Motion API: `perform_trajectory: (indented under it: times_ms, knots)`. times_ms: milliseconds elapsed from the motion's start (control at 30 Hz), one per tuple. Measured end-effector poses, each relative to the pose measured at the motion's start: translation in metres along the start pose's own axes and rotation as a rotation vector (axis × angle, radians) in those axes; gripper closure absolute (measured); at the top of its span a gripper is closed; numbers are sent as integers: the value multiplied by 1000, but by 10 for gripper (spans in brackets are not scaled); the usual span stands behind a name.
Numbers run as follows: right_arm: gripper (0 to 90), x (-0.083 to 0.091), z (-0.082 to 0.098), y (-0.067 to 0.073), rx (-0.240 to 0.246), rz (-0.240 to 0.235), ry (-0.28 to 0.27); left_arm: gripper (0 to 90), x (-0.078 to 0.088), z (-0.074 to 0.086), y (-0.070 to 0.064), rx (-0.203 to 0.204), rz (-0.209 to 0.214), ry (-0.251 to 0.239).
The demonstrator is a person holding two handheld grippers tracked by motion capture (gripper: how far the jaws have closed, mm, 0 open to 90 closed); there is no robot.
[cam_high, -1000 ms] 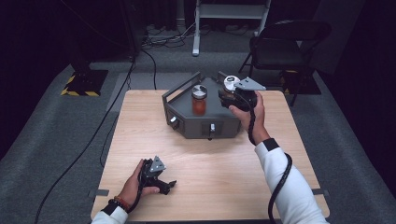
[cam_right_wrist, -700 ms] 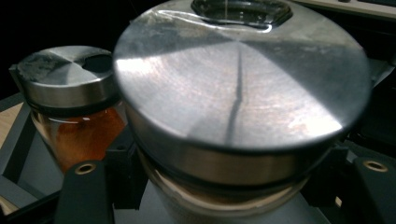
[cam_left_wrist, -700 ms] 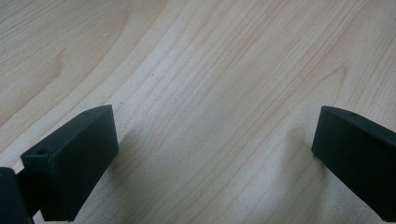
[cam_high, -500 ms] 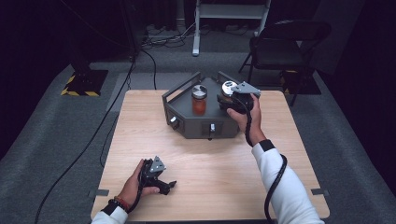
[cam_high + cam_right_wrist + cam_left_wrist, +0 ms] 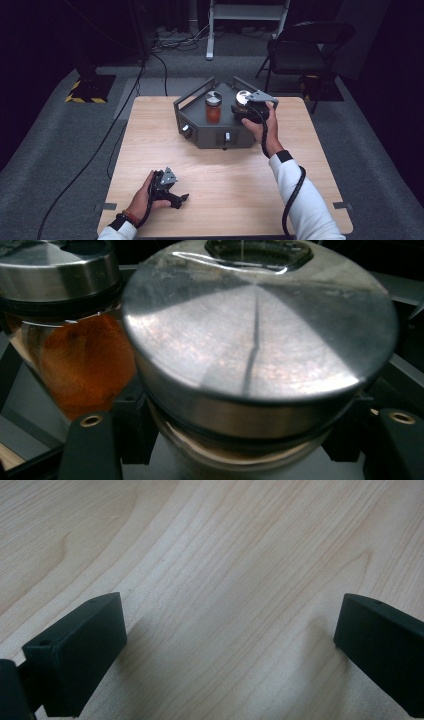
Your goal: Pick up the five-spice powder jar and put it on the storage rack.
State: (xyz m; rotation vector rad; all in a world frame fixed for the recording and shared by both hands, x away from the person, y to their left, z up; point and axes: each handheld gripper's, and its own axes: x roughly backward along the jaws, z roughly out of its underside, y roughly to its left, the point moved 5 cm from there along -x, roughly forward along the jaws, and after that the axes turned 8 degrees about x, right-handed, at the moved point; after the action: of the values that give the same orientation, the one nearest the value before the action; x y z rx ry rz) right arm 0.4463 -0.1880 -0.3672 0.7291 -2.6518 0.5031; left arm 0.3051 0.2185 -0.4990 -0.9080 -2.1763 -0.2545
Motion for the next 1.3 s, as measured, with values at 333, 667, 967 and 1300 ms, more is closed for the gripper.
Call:
perform_trajectory:
  times_ms: [333, 667, 967, 1300]
  knots:
    - [311, -3, 0, 1, -2, -9, 15, 2, 0, 0, 0, 0, 0, 0]
    - [311, -6, 4, 0, -14, -14, 23, 2, 0, 0, 0, 0, 0, 0]
    - [289, -6, 6, -2, -33, -9, 13, 2, 0, 0, 0, 0, 0, 0]
    - [142, -7, 4, -1, -8, 5, 45, 2, 0, 0, 0, 0, 0, 0]
